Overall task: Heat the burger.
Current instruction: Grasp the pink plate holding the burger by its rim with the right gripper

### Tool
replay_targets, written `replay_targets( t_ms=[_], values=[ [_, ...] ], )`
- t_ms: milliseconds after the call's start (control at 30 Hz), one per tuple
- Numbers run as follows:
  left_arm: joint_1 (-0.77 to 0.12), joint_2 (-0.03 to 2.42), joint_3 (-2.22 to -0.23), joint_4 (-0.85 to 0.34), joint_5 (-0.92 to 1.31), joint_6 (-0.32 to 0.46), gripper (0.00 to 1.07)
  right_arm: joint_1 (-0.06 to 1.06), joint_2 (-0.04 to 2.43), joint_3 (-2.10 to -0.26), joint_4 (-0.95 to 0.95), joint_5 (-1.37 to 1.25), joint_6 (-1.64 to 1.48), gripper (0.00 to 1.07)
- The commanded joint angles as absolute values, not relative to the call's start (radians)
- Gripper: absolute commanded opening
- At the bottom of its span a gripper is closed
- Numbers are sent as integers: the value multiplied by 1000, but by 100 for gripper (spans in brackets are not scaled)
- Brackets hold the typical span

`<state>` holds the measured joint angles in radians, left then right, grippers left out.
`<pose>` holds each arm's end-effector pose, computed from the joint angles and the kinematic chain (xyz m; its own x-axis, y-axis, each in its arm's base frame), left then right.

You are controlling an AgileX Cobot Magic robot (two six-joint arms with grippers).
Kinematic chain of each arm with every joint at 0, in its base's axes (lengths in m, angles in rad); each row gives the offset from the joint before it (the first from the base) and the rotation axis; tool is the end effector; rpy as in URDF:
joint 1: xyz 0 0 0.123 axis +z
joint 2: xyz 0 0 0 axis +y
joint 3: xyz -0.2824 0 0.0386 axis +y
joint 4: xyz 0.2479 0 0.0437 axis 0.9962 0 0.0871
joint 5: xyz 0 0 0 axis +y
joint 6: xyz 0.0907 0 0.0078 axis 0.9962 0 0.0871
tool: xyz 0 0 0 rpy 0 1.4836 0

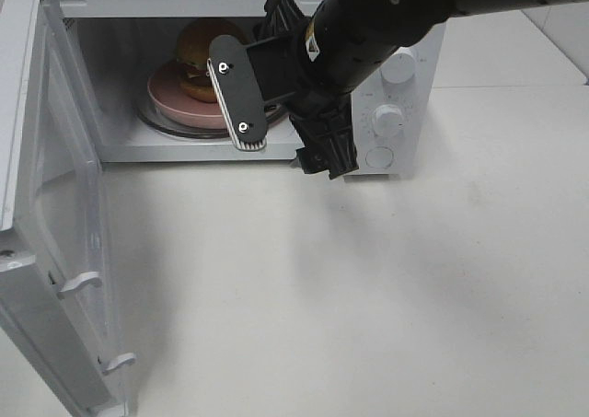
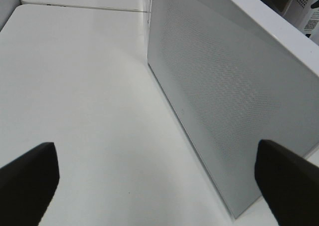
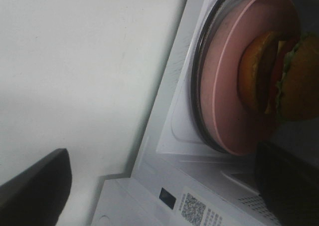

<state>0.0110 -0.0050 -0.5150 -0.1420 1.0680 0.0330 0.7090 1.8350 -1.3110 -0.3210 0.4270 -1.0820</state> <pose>-0.0080 -0.0114 0.2814 -0.4441 -0.0404 -0.8951 0.0846 0.9926 -0.0867 0.3170 0.2562 0.2318 0.4587 -0.8880 -0.0328 -0.6689 -0.3208 -0.6705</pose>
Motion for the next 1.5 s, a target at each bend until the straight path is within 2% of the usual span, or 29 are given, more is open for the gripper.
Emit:
replay_targets(
  t_ms=[33,767,1133,1500],
  values=[
    [13,-23,-516,-147,1067,30,100,713,1860,-1342,-330,409,-1057,94],
    [13,-23,-516,-147,1067,30,100,722,2098,-1575,-331,416,-1037,90],
    [13,-23,-516,-147,1067,30,100,721,2251,-1761,-324,471,-1021,86],
    [13,-23,-516,-145,1067,30,100,690,2339,-1873,-271,489,-1022,84]
  ],
)
